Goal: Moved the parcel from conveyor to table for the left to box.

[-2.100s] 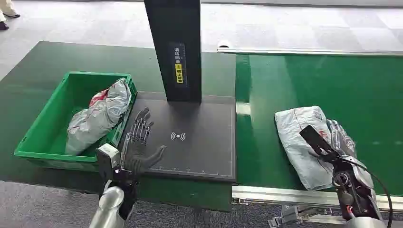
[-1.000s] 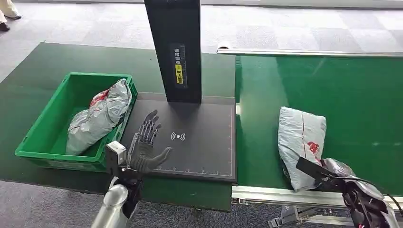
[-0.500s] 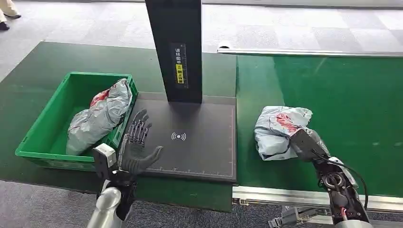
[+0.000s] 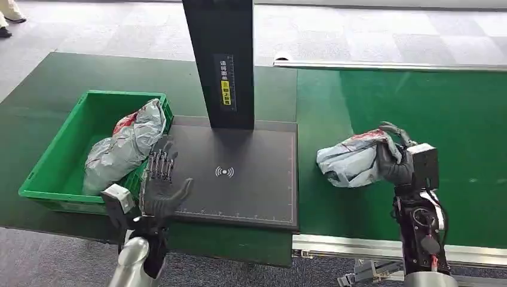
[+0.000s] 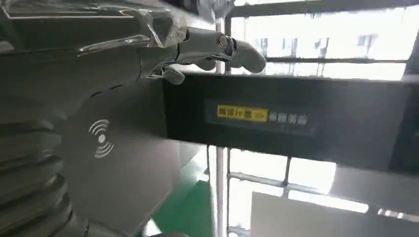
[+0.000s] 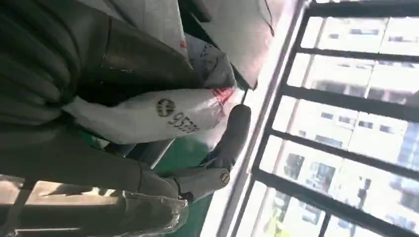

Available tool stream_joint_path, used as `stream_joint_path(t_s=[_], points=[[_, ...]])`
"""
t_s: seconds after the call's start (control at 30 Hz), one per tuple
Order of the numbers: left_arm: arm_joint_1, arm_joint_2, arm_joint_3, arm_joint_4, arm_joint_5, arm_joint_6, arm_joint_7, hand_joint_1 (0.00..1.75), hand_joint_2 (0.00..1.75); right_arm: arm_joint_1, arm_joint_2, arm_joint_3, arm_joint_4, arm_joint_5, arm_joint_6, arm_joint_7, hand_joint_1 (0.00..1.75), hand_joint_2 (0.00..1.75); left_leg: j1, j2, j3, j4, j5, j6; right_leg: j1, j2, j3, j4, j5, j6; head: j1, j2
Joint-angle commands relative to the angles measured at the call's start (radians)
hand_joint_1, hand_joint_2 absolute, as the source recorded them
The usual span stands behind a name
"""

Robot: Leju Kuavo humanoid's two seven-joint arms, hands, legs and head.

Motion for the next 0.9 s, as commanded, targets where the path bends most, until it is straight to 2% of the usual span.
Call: stream_joint_path(t_s=[0.03,0.07,0.23,0.33,0.5,0.9], points=[[0.011,-0.011,0.06,-0.074,0.068,0.06,-0.033,0.0,1.75,-0.135,0.117,0.015,-0.176,0.049,-0.217,-0.088,1.75,1.75,-0.002,0.007,0.0,0.001,-0.001,0.0,-0.002,0.007,-0.003,0.003,0.0,-0.001,0.0,0.0],[0.009,-0.013,0.057,-0.073,0.07,0.059,-0.034,0.0,1.75,-0.141,0.131,0.046,-0.19,0.094,-0.263,-0.109,1.75,1.75,-0.001,0.005,-0.001,0.001,-0.001,0.0,-0.001,0.005,-0.003,0.002,0.0,0.0,0.0,0.0],[0.004,-0.015,0.051,-0.064,0.074,0.058,-0.037,0.0,1.75,-0.138,0.15,0.089,-0.199,0.123,-0.31,-0.13,1.75,1.75,-0.001,0.004,0.001,0.0,0.0,0.0,-0.001,0.004,-0.002,0.001,0.0,-0.001,0.0,0.0],[-0.015,-0.01,0.041,-0.042,0.083,0.055,-0.039,0.0,1.75,-0.15,0.201,0.182,-0.199,0.218,-0.423,-0.19,1.75,1.75,-0.001,0.005,0.001,0.0,0.0,0.0,-0.001,0.005,-0.001,0.001,0.0,-0.001,0.0,0.0],[-0.052,-0.013,0.026,-0.001,0.099,0.043,-0.04,0.0,1.75,-0.225,0.269,0.325,-0.056,0.211,-0.43,-0.17,1.75,1.75,-0.001,0.009,0.002,0.0,-0.001,0.0,-0.001,0.008,-0.002,0.001,0.001,-0.001,0.0,0.0],[-0.054,-0.01,0.023,0.003,0.101,0.042,-0.041,0.0,1.75,-0.236,0.25,0.335,-0.033,0.194,-0.429,-0.176,1.75,1.75,0.0,0.004,0.002,-0.001,0.0,0.0,0.0,0.004,0.0,0.0,0.0,0.0,0.0,0.0]])
